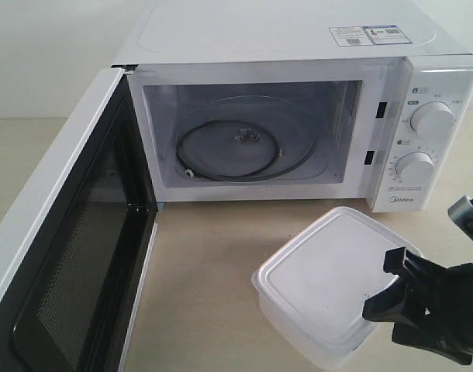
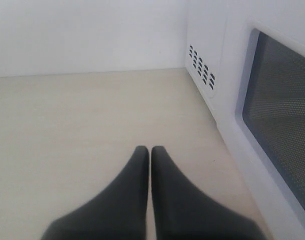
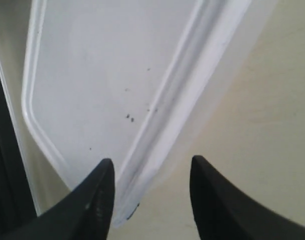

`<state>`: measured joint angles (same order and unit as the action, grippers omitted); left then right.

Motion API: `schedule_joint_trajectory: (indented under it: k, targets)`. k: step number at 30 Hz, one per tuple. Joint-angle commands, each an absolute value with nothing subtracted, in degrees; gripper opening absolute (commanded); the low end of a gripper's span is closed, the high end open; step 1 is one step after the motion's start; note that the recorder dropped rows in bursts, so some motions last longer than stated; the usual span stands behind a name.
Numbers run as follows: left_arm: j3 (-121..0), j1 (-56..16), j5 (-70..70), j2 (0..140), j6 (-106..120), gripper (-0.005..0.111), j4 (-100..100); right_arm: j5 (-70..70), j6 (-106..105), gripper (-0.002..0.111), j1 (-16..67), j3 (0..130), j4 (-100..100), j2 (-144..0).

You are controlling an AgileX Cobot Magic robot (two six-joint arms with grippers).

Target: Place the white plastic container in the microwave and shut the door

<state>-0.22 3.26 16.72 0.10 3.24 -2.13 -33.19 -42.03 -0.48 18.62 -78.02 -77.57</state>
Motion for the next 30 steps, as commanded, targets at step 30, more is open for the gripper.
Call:
schedule_joint_trajectory:
  k: [30]
  targets:
    - [0.0,3.5,16.7,0.0,3.0,0.004,-2.0,-24.4,-58.6,0.046,0.0,16.0,-99.9,-78.5]
